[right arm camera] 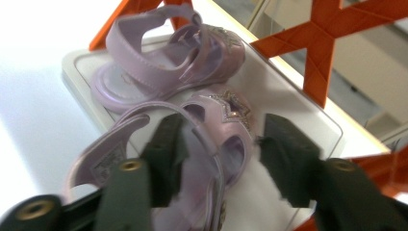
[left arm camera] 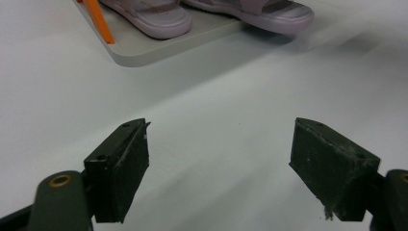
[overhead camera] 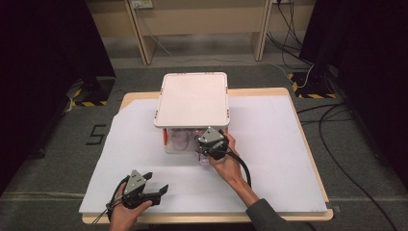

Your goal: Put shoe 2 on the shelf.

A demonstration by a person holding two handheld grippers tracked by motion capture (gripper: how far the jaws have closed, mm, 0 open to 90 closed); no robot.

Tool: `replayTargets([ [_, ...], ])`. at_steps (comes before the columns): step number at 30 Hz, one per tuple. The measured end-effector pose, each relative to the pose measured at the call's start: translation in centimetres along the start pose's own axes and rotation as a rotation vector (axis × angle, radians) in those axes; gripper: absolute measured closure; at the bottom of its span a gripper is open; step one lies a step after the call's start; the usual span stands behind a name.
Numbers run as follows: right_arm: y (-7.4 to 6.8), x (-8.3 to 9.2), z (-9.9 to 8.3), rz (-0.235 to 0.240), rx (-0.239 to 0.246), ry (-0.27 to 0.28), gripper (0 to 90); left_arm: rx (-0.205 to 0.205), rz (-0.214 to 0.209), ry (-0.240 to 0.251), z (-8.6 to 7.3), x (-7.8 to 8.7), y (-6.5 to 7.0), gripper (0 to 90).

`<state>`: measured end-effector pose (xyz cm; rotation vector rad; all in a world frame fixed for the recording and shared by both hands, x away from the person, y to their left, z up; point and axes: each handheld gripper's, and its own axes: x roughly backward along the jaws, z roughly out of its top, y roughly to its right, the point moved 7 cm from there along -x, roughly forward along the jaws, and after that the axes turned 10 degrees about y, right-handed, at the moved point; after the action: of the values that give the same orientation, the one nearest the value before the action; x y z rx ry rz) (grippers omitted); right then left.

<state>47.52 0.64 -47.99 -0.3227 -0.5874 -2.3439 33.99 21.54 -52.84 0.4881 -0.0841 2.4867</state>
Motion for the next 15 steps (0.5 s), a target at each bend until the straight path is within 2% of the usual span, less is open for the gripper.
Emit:
replayTargets([
  [1,-0.1,0.4,0.2,0.01,-0.027,0.014,46.7,-0.001,0.001,0.001,0.0,0.0,0.0,20.8],
  [2,0.0,0.8,0.5,0.021,-0.021,0.031,45.7,-0.001,0.0,0.001,0.0,0.0,0.0,20.8],
  [3,-0.2,1.3,0.6,0.026,-0.045,0.033,45.1,-0.001,0.001,0.001,0.0,0.1,0.0,20.8],
  [4,-0.2,1.8,0.7,0.035,-0.042,0.046,44.0,0.0,0.002,0.001,0.0,0.0,0.0,20.8],
  [7,-0.6,3.5,0.8,0.066,-0.075,0.08,41.9,-0.002,0.002,-0.004,0.0,0.0,0.0,20.8],
  [10,-1.1,4.9,0.3,0.076,-0.1,0.082,35.6,-0.003,0.002,-0.003,0.0,0.0,0.0,20.8],
  [15,-1.7,6.1,-1.6,0.078,-0.144,0.073,33.1,-0.002,0.003,-0.003,0.0,0.0,0.0,20.8],
])
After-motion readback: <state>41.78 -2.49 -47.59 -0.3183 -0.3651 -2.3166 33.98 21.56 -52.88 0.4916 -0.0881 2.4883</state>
